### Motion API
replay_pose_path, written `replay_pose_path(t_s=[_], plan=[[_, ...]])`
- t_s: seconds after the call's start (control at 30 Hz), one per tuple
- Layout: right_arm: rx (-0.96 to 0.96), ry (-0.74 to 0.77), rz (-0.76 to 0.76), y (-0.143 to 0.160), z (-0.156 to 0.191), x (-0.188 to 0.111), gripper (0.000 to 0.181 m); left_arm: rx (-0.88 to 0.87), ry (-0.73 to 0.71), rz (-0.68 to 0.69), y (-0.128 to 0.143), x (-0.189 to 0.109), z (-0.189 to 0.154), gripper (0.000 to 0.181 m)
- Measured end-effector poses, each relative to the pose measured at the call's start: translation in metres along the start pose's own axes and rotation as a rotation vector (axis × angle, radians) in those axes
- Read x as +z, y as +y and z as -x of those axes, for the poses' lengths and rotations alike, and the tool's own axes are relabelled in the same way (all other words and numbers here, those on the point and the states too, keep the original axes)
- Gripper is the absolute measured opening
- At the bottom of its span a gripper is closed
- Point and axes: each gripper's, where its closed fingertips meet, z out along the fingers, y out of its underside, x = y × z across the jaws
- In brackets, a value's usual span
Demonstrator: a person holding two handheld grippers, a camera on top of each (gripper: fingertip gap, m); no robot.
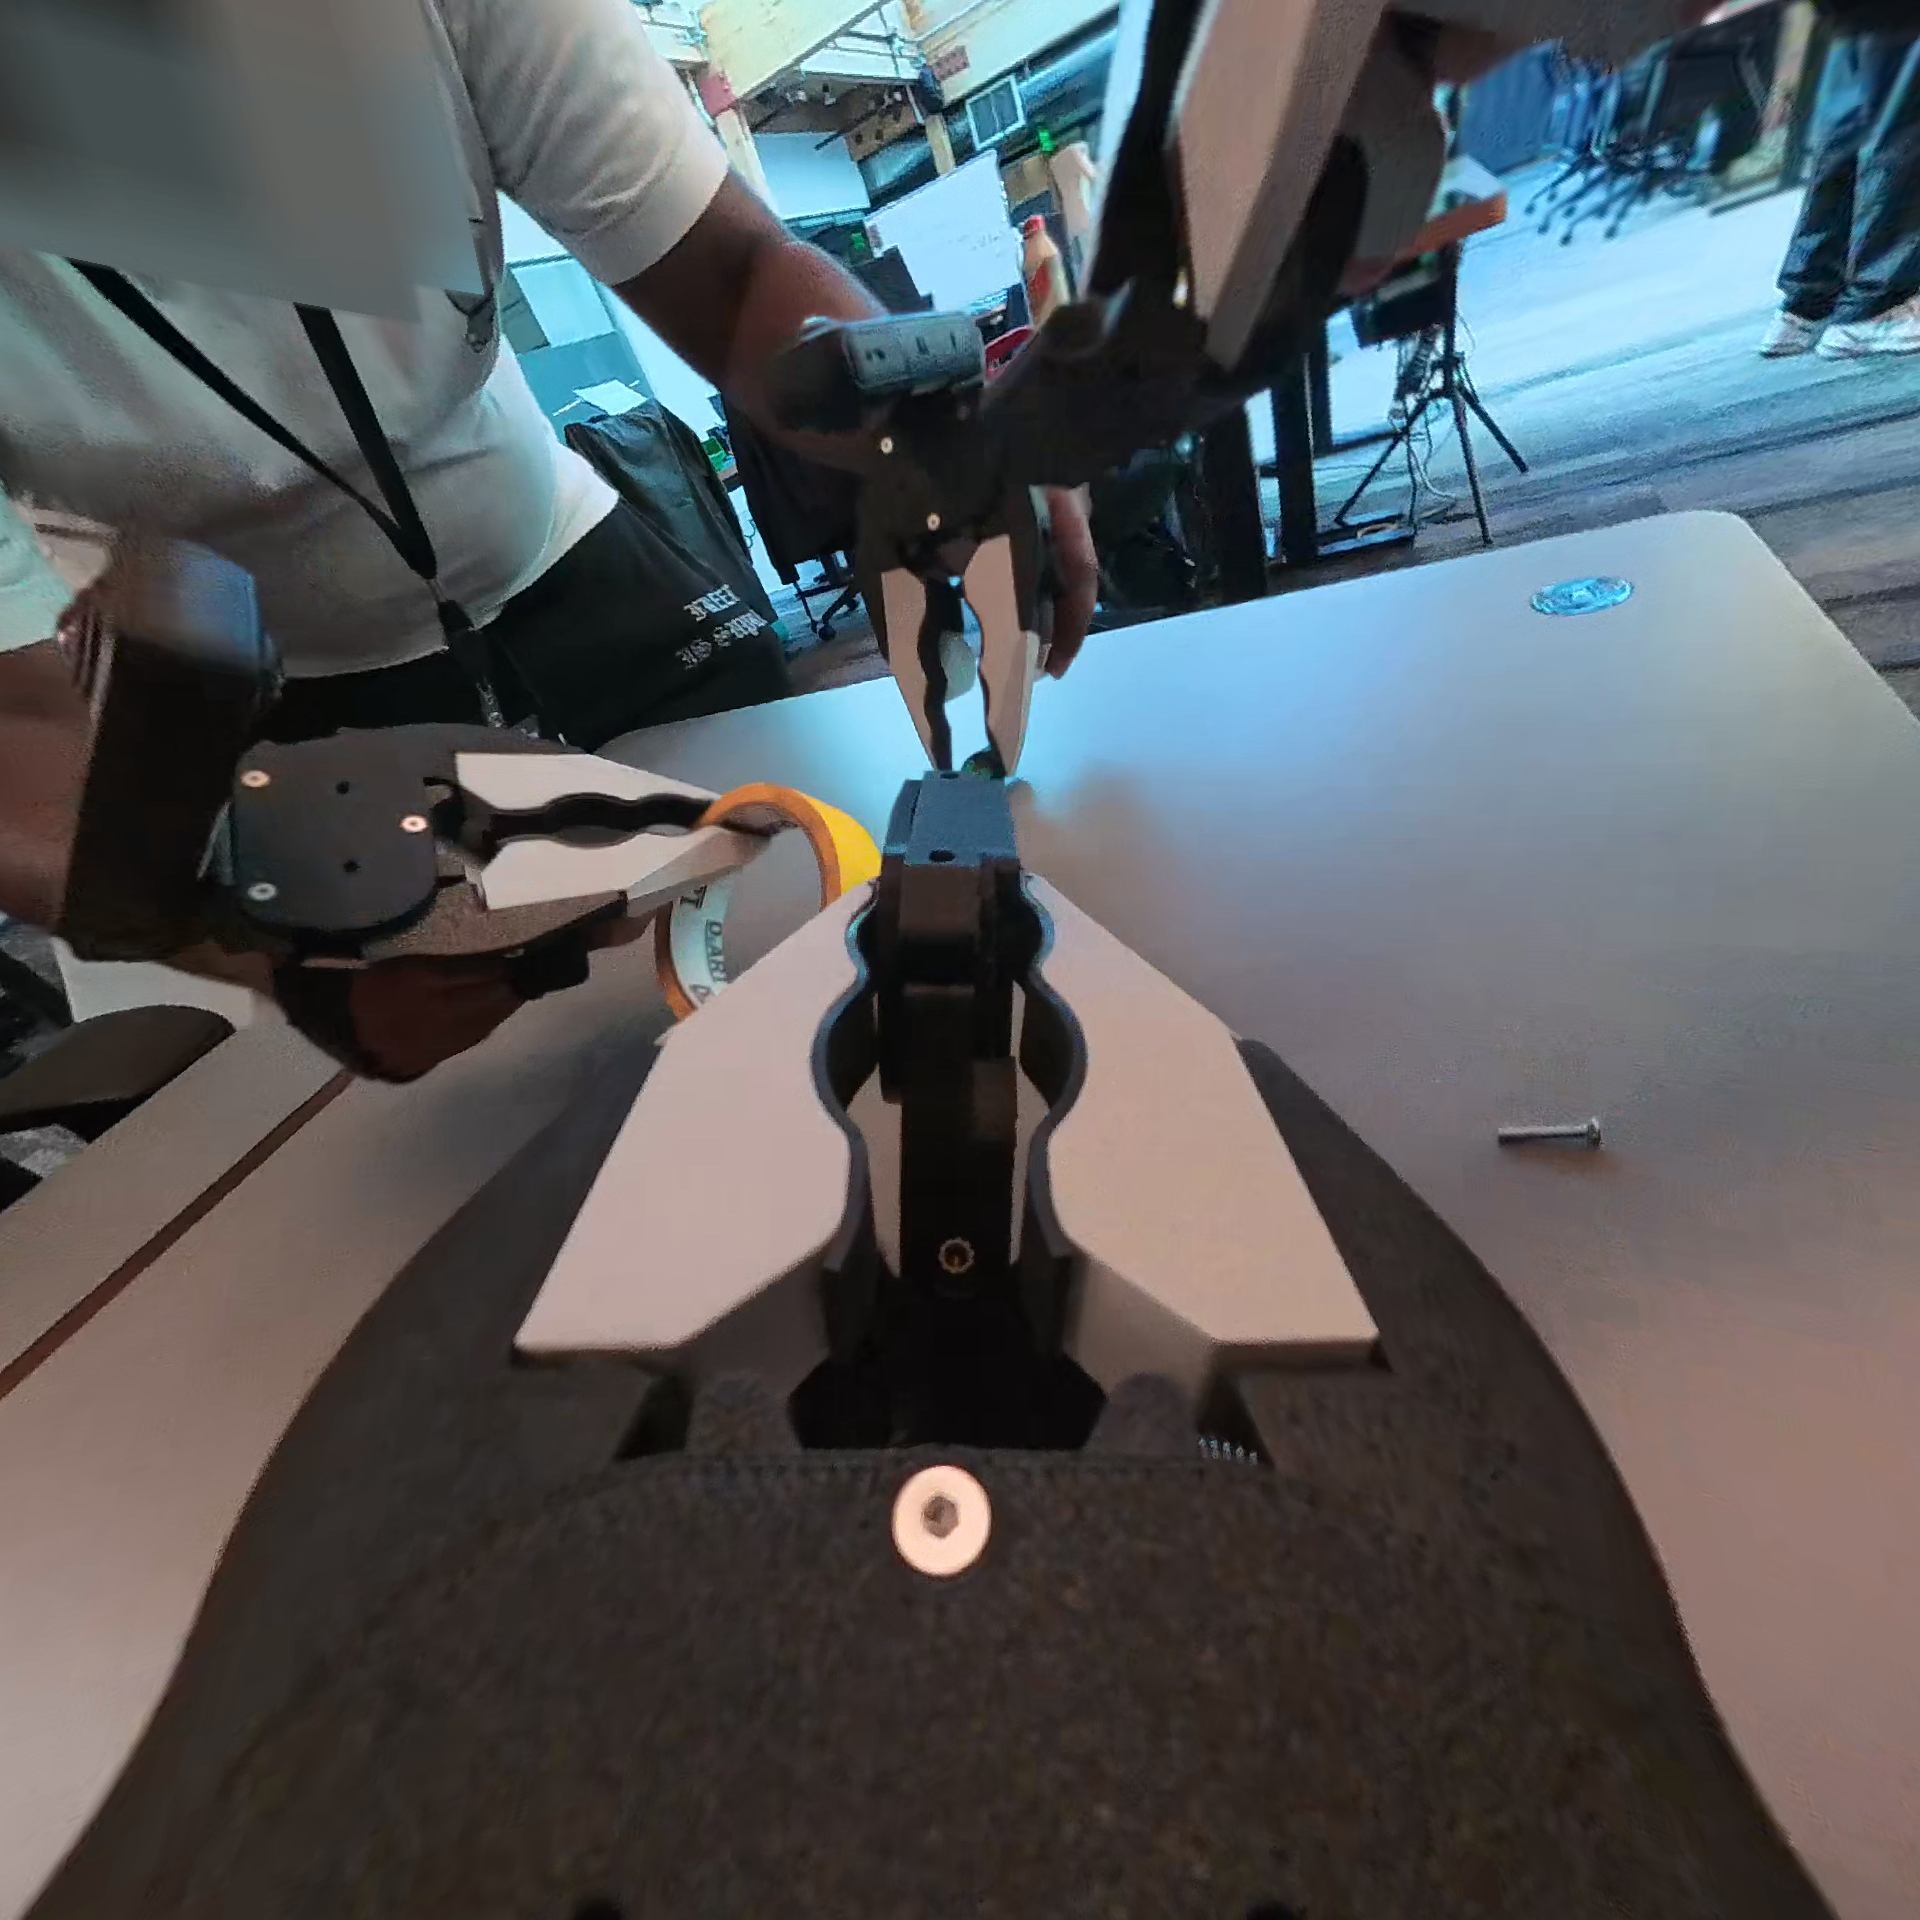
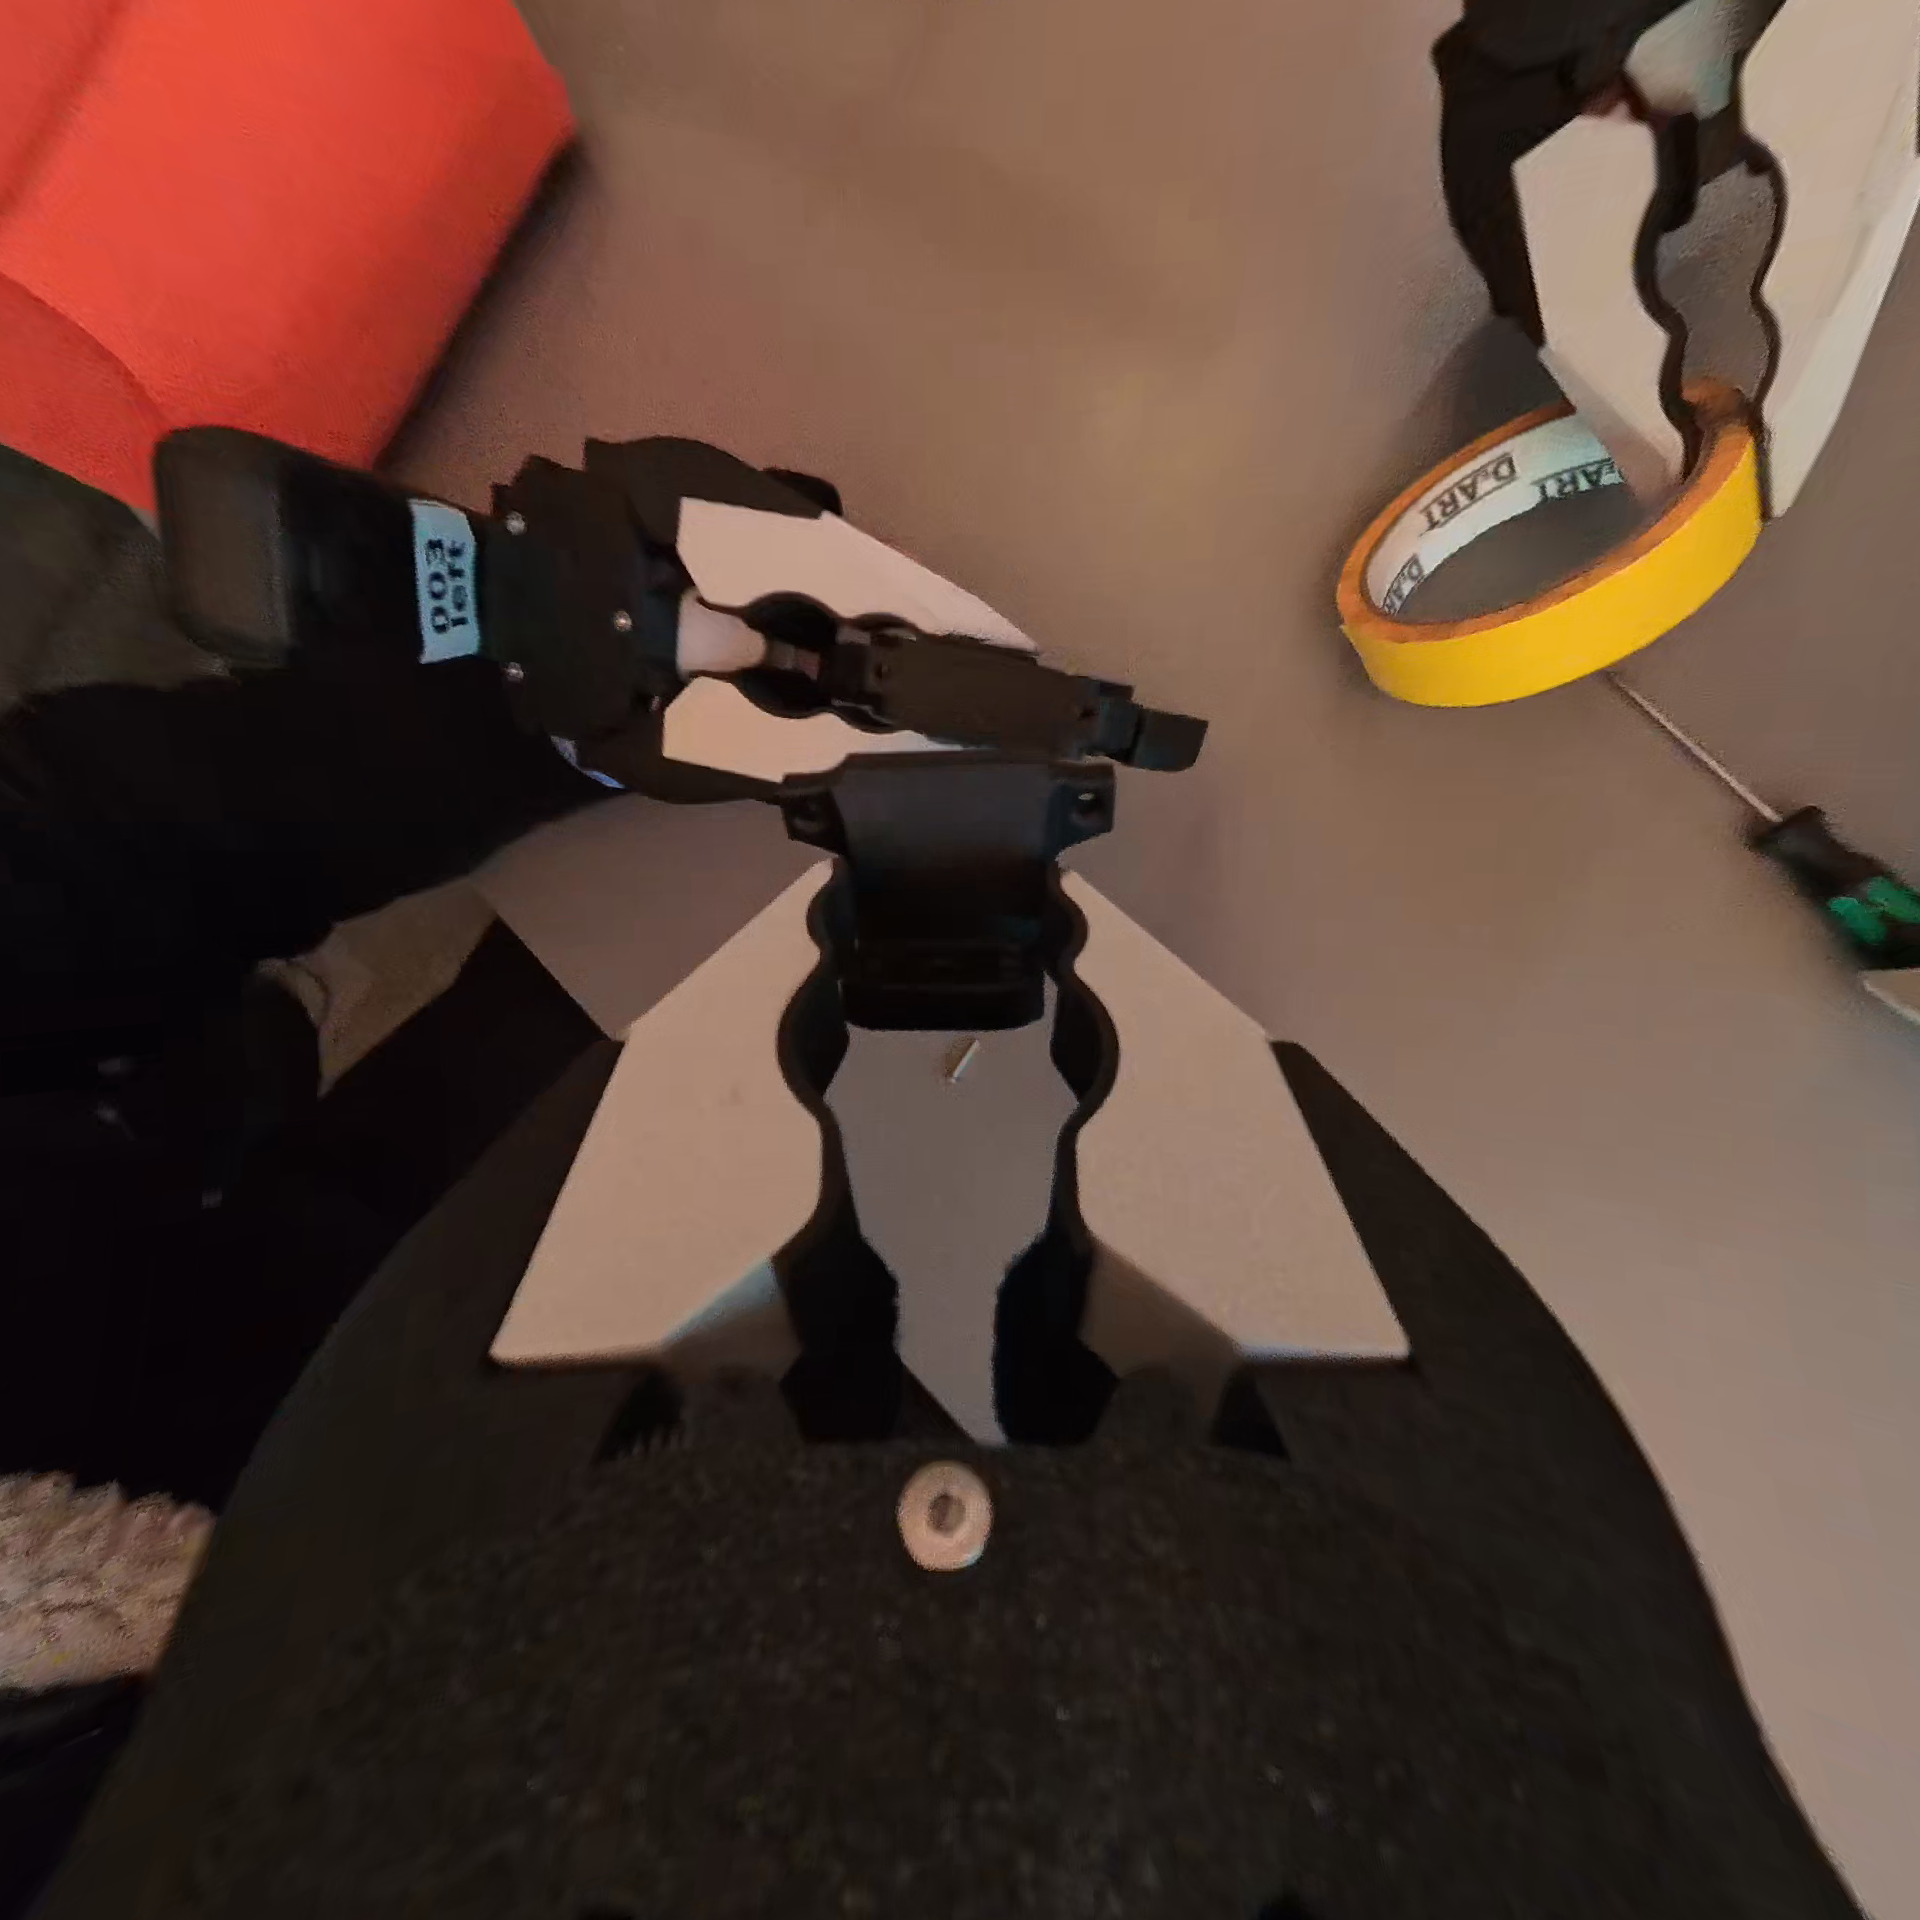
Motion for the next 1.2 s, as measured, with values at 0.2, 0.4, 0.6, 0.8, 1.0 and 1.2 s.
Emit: replay_pose_path(t_s=[0.2,0.4,0.6,0.8,1.0,1.2], plan=[[0.046,0.0,0.15,-0.018,0.012,0.025,0.035,-0.069,-0.068,0.011,-0.003,0.003,0.005,0.022],[0.059,0.062,0.224,-0.011,0.003,0.049,0.035,-0.077,-0.091,0.01,-0.004,0.001,0.009,0.022],[0.042,0.123,0.25,-0.013,-0.007,0.054,0.035,-0.065,-0.097,0.039,0.001,0.002,0.009,0.022],[0.037,0.114,0.323,-0.006,-0.006,0.056,0.035,0.064,-0.109,0.074,0.005,0.003,0.004,0.022],[0.034,0.083,0.343,0.032,-0.012,0.039,0.035,0.049,-0.071,0.07,0.004,-0.001,-0.001,0.021],[0.098,0.113,0.426,0.105,-0.047,0.054,0.035,-0.113,-0.024,0.078,0.01,-0.004,0.0,0.021]])
